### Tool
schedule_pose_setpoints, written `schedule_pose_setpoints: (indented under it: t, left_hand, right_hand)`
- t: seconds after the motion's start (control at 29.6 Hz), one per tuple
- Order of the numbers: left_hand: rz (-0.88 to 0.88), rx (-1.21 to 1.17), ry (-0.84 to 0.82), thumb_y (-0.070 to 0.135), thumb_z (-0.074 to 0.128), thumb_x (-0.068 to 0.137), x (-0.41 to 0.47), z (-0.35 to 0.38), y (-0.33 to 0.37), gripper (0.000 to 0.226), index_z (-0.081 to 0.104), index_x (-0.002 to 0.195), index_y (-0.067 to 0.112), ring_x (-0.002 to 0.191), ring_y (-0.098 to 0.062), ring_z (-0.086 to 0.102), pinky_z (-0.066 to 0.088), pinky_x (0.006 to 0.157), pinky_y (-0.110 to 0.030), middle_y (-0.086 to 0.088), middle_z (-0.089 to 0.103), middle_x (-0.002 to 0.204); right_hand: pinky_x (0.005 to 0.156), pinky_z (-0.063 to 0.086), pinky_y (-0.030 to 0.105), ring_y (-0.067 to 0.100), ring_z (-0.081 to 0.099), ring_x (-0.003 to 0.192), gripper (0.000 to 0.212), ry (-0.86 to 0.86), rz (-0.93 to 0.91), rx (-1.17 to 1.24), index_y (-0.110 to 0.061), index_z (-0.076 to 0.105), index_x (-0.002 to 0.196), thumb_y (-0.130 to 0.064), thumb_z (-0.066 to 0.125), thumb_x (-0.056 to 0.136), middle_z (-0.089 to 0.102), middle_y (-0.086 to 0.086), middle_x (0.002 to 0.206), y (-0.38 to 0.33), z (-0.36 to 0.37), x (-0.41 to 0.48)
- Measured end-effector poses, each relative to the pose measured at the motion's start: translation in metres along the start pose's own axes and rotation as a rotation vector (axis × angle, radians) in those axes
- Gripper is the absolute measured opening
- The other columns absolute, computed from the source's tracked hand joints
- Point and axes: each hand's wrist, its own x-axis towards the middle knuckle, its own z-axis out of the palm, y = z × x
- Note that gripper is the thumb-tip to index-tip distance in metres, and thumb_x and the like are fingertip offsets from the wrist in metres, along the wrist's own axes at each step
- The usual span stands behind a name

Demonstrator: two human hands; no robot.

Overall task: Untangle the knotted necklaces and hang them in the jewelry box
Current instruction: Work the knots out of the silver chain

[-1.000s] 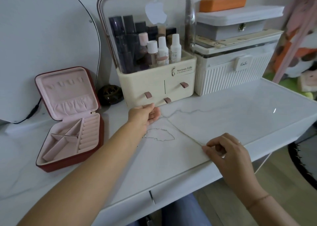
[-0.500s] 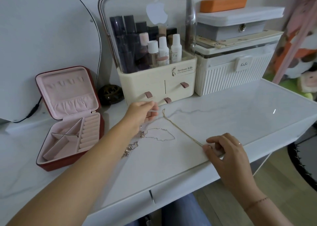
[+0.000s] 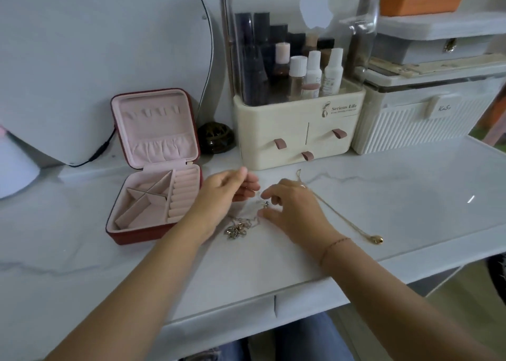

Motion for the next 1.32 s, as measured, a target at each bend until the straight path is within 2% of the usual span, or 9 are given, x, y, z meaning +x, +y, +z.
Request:
schedule_pose_setpoints:
  t: [0.14, 0.24, 0.44, 0.51, 0.64, 0.84, 1.05, 1.22, 1.32]
  left_hand:
    - [-0.028, -0.052, -0.035, 0.025, 0.044, 0.1, -0.001, 0.002, -0.005, 0.032, 0.069, 0.093, 0.008, 0.078, -0.014, 0.066, 0.052, 0.077, -0.024, -0.008, 0.073, 0.087]
    - [-0.041, -0.111, -0.074, 0.027, 0.046, 0.099, 0.001, 0.002, -0.007, 0.032, 0.07, 0.096, 0.008, 0.086, -0.016, 0.067, 0.051, 0.086, -0.03, -0.008, 0.073, 0.094]
    - [0.005, -0.108, -0.198, 0.03, 0.049, 0.098, -0.002, 0.007, -0.007, 0.03, 0.065, 0.117, 0.013, 0.114, -0.013, 0.06, 0.042, 0.104, -0.031, -0.003, 0.068, 0.117]
    - [-0.005, -0.098, -0.282, 0.033, 0.052, 0.096, -0.004, 0.013, -0.003, 0.032, 0.065, 0.116, 0.012, 0.107, -0.016, 0.063, 0.042, 0.101, -0.03, -0.005, 0.07, 0.11]
    - [-0.028, -0.094, -0.366, 0.021, 0.052, 0.096, -0.008, 0.018, 0.003, 0.019, 0.068, 0.087, 0.013, 0.06, -0.012, 0.054, 0.05, 0.093, -0.032, 0.0, 0.057, 0.061]
    - [-0.034, -0.134, -0.217, 0.024, 0.056, 0.091, 0.004, 0.005, 0.008, 0.019, 0.069, 0.082, 0.013, 0.054, -0.009, 0.04, 0.051, 0.084, -0.028, 0.004, 0.043, 0.053]
    - [-0.032, 0.062, -0.057, 0.021, 0.061, 0.091, 0.032, 0.012, 0.008, 0.02, 0.067, 0.08, 0.006, 0.049, -0.006, 0.043, 0.045, 0.07, -0.025, 0.006, 0.055, 0.055]
    - [-0.107, 0.109, 0.124, 0.028, 0.064, 0.09, 0.056, 0.034, 0.0, 0.029, 0.064, 0.067, 0.011, 0.043, -0.007, 0.043, 0.042, 0.049, -0.017, 0.002, 0.051, 0.053]
    - [-0.104, 0.174, 0.172, 0.03, 0.065, 0.089, 0.066, 0.045, -0.005, 0.031, 0.064, 0.066, 0.01, 0.047, -0.011, 0.043, 0.041, 0.054, -0.024, 0.003, 0.052, 0.052]
  right_hand:
    - [0.068, 0.028, 0.022, 0.022, 0.056, 0.089, 0.013, -0.027, 0.001, -0.046, -0.013, 0.071, 0.094, -0.02, 0.067, 0.083, 0.056, -0.001, 0.087, -0.003, 0.005, 0.005]
    - [0.068, 0.03, 0.023, 0.02, 0.056, 0.091, 0.017, -0.039, -0.009, -0.138, -0.013, 0.07, 0.098, -0.015, 0.058, 0.087, 0.061, 0.003, 0.095, -0.005, 0.005, 0.004]
    - [0.07, 0.048, 0.023, 0.012, 0.061, 0.072, 0.019, 0.133, 0.007, 0.057, -0.022, 0.071, 0.088, -0.006, 0.064, 0.078, 0.065, -0.003, 0.084, -0.01, -0.013, 0.0]
    - [0.065, 0.046, 0.011, 0.006, 0.061, 0.069, 0.02, 0.185, 0.028, 0.169, -0.027, 0.068, 0.083, -0.007, 0.066, 0.079, 0.066, -0.006, 0.082, -0.02, -0.034, 0.001]
    - [0.067, 0.048, 0.008, 0.004, 0.066, 0.072, 0.013, 0.251, 0.073, 0.254, -0.02, 0.07, 0.086, -0.008, 0.067, 0.083, 0.069, -0.006, 0.081, -0.028, -0.078, -0.003]
    - [0.059, 0.05, 0.008, -0.001, 0.068, 0.067, 0.012, 0.445, 0.2, 0.368, -0.02, 0.069, 0.087, -0.008, 0.065, 0.086, 0.071, -0.006, 0.071, -0.004, -0.116, -0.051]
    - [0.059, 0.048, 0.008, 0.006, 0.066, 0.068, 0.022, 0.51, 0.355, 0.41, -0.026, 0.068, 0.081, -0.004, 0.067, 0.083, 0.07, -0.012, 0.072, 0.021, -0.085, -0.095]
    - [0.066, 0.046, 0.01, 0.005, 0.06, 0.076, 0.028, 0.511, 0.318, 0.274, -0.027, 0.064, 0.082, 0.0, 0.07, 0.079, 0.065, -0.013, 0.079, 0.027, -0.046, -0.114]
    - [0.073, 0.046, 0.021, 0.006, 0.059, 0.07, 0.029, 0.535, 0.277, 0.148, -0.027, 0.065, 0.086, -0.001, 0.072, 0.077, 0.061, -0.017, 0.08, 0.03, -0.033, -0.118]
